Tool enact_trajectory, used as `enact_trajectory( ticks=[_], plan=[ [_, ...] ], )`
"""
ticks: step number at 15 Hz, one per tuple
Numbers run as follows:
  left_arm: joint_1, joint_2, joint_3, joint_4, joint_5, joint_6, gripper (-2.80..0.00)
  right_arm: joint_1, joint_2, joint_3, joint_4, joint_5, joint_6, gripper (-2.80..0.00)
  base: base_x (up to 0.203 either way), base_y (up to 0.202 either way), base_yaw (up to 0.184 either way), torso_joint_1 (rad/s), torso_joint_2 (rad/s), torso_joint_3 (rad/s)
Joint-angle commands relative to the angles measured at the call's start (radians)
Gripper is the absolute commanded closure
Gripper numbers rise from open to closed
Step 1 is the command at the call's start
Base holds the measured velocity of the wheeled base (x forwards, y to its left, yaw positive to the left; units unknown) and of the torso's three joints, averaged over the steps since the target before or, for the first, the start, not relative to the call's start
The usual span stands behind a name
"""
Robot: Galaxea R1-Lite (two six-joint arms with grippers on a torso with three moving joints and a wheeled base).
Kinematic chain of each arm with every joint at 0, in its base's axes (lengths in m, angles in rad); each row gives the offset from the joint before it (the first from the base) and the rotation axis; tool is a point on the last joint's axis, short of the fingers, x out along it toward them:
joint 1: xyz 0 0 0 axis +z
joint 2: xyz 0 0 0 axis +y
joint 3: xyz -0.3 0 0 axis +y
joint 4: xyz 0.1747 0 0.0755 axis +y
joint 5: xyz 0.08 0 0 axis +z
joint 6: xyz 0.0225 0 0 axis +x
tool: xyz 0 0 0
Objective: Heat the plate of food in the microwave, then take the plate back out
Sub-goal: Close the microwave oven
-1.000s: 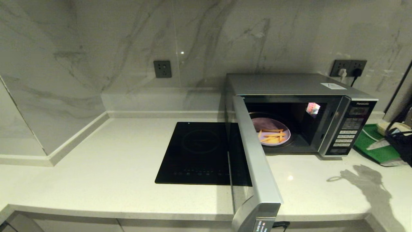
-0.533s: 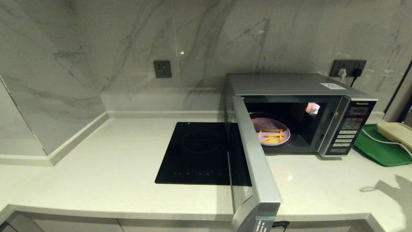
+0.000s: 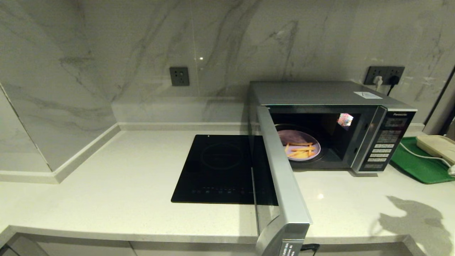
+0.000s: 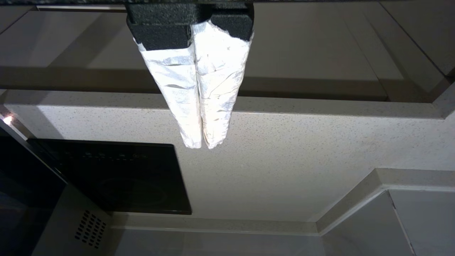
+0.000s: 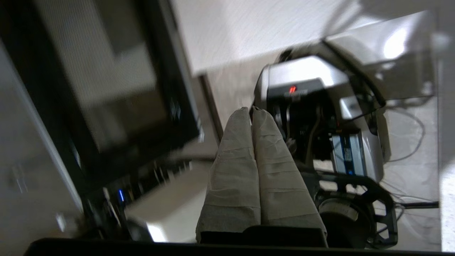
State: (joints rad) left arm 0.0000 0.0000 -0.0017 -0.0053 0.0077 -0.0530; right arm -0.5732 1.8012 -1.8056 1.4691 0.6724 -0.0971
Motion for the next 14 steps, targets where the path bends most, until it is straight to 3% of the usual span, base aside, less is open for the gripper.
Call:
enact_trajectory(
  ticks=[1,5,8,11,13,14],
  plan=[
    [0.000,0.000,0.000,-0.001,0.000,-0.001,0.00,0.103,-0.117,0.120,0.027,0.065,-0.145,0.00,0.000,0.000,0.000,0.000,0.00,0.000],
    [0.000,0.000,0.000,-0.001,0.000,-0.001,0.00,0.258,-0.144,0.145,0.026,0.122,-0.180,0.00,0.000,0.000,0.000,0.000,0.00,0.000],
    [0.000,0.000,0.000,-0.001,0.000,-0.001,0.00,0.344,-0.126,0.041,0.010,0.121,-0.134,0.00,0.000,0.000,0.000,0.000,0.00,0.000],
    [0.000,0.000,0.000,-0.001,0.001,-0.001,0.00,0.409,-0.051,-0.139,-0.072,0.068,0.110,0.00,0.000,0.000,0.000,0.000,0.00,0.000],
    [0.000,0.000,0.000,-0.001,0.001,-0.001,0.00,0.494,-0.015,-0.172,-0.260,-0.052,0.323,0.00,0.000,0.000,0.000,0.000,0.00,0.000],
    [0.000,0.000,0.000,-0.001,0.000,-0.001,0.00,0.555,-0.002,-0.175,-0.333,-0.169,0.415,0.00,0.000,0.000,0.000,0.000,0.00,0.000]
  ],
)
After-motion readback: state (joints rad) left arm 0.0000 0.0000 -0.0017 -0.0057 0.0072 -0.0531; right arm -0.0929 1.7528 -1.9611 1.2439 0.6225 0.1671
